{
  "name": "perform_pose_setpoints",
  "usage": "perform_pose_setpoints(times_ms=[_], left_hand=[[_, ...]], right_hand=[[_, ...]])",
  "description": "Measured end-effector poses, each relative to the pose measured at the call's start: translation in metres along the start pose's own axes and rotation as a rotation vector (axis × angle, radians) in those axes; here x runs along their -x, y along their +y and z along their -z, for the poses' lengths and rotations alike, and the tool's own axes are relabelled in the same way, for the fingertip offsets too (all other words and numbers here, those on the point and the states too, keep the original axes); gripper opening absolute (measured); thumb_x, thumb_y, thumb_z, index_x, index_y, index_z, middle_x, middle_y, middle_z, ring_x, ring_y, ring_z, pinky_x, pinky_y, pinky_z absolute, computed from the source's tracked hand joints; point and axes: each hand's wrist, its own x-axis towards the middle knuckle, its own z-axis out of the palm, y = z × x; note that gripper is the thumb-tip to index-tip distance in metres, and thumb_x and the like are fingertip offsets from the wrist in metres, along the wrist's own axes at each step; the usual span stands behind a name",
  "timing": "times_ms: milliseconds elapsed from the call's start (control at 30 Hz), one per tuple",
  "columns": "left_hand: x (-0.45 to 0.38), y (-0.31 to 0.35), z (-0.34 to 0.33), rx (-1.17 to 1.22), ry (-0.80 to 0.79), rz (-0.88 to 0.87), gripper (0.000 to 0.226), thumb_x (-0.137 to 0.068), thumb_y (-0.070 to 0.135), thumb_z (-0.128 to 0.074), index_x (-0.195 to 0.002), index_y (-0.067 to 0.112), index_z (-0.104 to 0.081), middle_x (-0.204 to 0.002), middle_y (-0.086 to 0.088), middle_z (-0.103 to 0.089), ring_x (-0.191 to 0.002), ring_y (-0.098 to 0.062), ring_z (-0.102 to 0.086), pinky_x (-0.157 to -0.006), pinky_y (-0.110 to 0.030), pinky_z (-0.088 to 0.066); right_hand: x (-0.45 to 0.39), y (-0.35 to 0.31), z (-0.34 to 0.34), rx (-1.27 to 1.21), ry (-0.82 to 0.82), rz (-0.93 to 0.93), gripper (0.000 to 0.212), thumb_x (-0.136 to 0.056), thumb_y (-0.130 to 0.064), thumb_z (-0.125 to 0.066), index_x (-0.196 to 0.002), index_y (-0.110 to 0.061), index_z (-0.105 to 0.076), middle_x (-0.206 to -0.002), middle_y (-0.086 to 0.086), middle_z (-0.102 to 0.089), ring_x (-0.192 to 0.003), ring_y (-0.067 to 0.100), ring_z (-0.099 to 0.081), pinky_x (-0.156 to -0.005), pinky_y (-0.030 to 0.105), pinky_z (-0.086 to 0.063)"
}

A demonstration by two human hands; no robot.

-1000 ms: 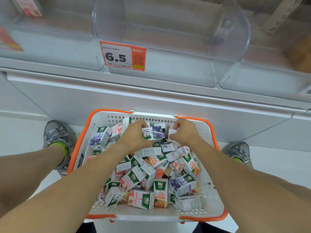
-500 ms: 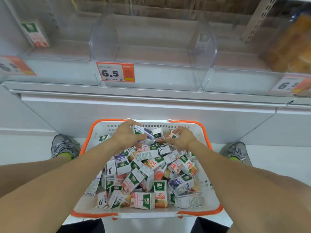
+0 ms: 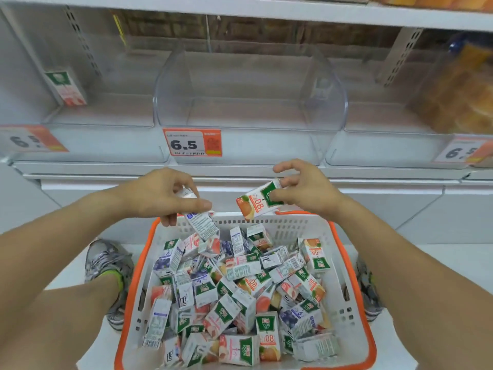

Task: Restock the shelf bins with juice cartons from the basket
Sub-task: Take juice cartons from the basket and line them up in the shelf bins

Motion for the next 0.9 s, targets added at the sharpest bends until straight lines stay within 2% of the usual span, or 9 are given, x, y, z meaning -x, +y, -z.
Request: perform_pose_setpoints(times_ms=[133,233,367,500,567,667,733,833,900], left_hand=[[0.006,0.002,0.010,0.189,0.155,-0.162,0.035,-0.076,0.059,-0.063,-0.085,0.026,-0.071,-0.063,0.006,-0.063,-0.048,-0.010,-0.055,-0.047,-0.021,-0.047],[0.010,0.004,0.011,0.331,0.265,-0.257,0.031,-0.080,0.057,-0.060,-0.090,0.029,-0.068,-0.066,0.005,-0.065,-0.048,-0.010,-0.057,-0.046,-0.019,-0.044],[0.005,0.003,0.017,0.581,0.363,-0.306,0.034,-0.077,0.049,-0.077,-0.094,0.024,-0.062,-0.082,-0.002,-0.069,-0.049,-0.029,-0.066,-0.039,-0.029,-0.045],[-0.003,0.002,0.027,0.811,0.406,-0.307,0.048,-0.068,0.049,-0.082,-0.099,0.022,-0.058,-0.072,-0.005,-0.068,-0.048,-0.030,-0.062,-0.039,-0.028,-0.045],[-0.008,0.003,0.029,0.889,0.427,-0.302,0.052,-0.069,0.043,-0.086,-0.101,0.018,-0.054,-0.074,-0.005,-0.073,-0.050,-0.027,-0.063,-0.043,-0.030,-0.049],[-0.012,0.002,0.033,0.960,0.463,-0.297,0.058,-0.067,0.042,-0.085,-0.103,0.011,-0.052,-0.077,-0.012,-0.075,-0.054,-0.028,-0.066,-0.046,-0.031,-0.053],[-0.013,-0.001,0.036,0.973,0.466,-0.314,0.051,-0.070,0.041,-0.083,-0.104,0.012,-0.057,-0.079,-0.014,-0.074,-0.058,-0.028,-0.067,-0.049,-0.034,-0.056],[-0.014,-0.002,0.040,0.995,0.447,-0.346,0.042,-0.075,0.039,-0.077,-0.106,0.014,-0.065,-0.080,-0.015,-0.073,-0.058,-0.024,-0.064,-0.049,-0.035,-0.056],[-0.016,-0.001,0.042,0.995,0.464,-0.347,0.040,-0.076,0.041,-0.075,-0.106,0.016,-0.067,-0.075,-0.012,-0.072,-0.052,-0.020,-0.061,-0.045,-0.032,-0.052]], right_hand=[[0.011,-0.054,-0.004,-0.097,-0.109,0.190,0.041,-0.083,0.009,-0.070,-0.118,-0.010,-0.060,-0.092,0.014,-0.073,-0.079,0.024,-0.070,-0.062,0.033,-0.057],[0.008,-0.094,-0.013,-0.169,-0.022,0.362,0.033,-0.081,0.000,-0.073,-0.111,-0.006,-0.061,-0.094,0.015,-0.075,-0.076,0.022,-0.070,-0.057,0.029,-0.056],[-0.030,-0.145,-0.023,-0.244,0.127,0.571,0.025,-0.085,-0.002,-0.071,-0.107,-0.009,-0.062,-0.085,0.001,-0.077,-0.073,0.015,-0.071,-0.064,0.026,-0.057],[-0.108,-0.172,-0.033,-0.095,0.201,0.475,0.026,-0.086,-0.003,-0.074,-0.108,-0.009,-0.060,-0.098,0.011,-0.076,-0.084,0.023,-0.075,-0.069,0.040,-0.063],[-0.153,-0.172,-0.045,0.060,0.208,0.393,0.032,-0.083,-0.005,-0.076,-0.111,-0.008,-0.062,-0.111,0.015,-0.071,-0.091,0.024,-0.072,-0.067,0.037,-0.063],[-0.214,-0.169,-0.065,0.260,0.241,0.351,0.038,-0.081,-0.005,-0.078,-0.116,-0.007,-0.064,-0.115,0.010,-0.068,-0.106,0.026,-0.067,-0.085,0.042,-0.059],[-0.245,-0.169,-0.073,0.412,0.233,0.388,0.038,-0.080,-0.005,-0.078,-0.117,-0.007,-0.066,-0.118,0.009,-0.068,-0.110,0.023,-0.065,-0.090,0.034,-0.055],[-0.274,-0.165,-0.081,0.593,0.237,0.460,0.037,-0.081,-0.002,-0.076,-0.117,-0.005,-0.068,-0.121,0.009,-0.068,-0.111,0.021,-0.064,-0.080,0.010,-0.041],[-0.286,-0.158,-0.084,0.647,0.287,0.473,0.034,-0.082,-0.002,-0.075,-0.116,-0.004,-0.069,-0.123,0.012,-0.065,-0.109,0.020,-0.060,-0.077,0.002,-0.034]])
